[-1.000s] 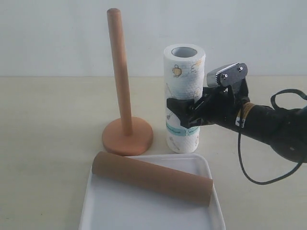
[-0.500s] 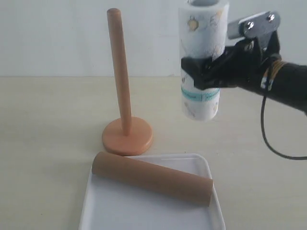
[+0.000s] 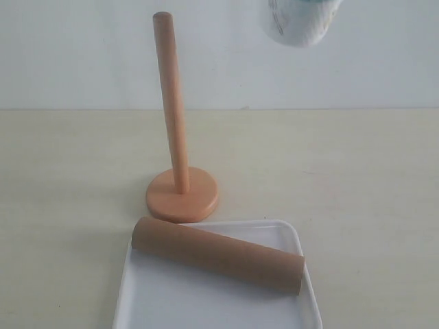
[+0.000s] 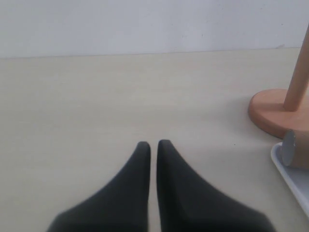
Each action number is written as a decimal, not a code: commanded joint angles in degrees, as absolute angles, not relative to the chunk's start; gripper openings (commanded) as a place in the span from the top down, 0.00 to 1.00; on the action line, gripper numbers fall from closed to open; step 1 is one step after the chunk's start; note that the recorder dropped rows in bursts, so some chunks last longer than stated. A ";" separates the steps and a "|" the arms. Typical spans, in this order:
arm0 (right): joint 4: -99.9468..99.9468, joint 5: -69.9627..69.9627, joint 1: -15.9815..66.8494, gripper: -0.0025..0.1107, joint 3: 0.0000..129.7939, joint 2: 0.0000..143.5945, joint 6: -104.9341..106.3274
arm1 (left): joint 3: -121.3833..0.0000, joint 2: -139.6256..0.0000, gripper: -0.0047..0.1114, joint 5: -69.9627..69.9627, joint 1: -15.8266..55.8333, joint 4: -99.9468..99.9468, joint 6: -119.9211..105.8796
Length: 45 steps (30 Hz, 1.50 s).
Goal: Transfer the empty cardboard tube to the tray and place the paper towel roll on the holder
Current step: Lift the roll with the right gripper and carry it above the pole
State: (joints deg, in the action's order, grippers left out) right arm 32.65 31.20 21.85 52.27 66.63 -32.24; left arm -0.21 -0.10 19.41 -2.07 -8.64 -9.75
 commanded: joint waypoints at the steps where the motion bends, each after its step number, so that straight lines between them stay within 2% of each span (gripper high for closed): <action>1: 32.32 28.52 26.87 0.98 59.27 66.45 -34.00 | 0.00 0.00 0.92 19.30 -2.26 -8.56 -10.12; 11: 32.08 21.62 36.32 0.98 73.89 75.20 -34.90 | 0.00 0.00 0.92 19.30 -2.26 -8.56 -10.12; 18: 31.66 21.43 37.85 0.98 80.31 84.74 -36.07 | 0.00 0.00 0.92 19.30 -2.26 -8.56 -10.12; 25: 29.15 23.20 37.85 0.98 80.80 91.96 -35.01 | 0.00 0.00 0.92 19.30 -2.26 -8.56 -10.12; 37: 29.15 18.08 37.85 0.98 80.45 99.69 -34.54 | 0.00 0.00 0.92 19.30 -2.26 -8.56 -10.12; 45: 29.07 22.70 37.85 0.98 76.79 103.08 -33.99 | 0.00 0.00 0.92 19.30 -2.26 -8.56 -10.12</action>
State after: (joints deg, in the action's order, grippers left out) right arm 29.35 18.36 37.73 77.59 102.92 -34.59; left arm -0.21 -0.10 19.41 -2.07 -8.64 -9.75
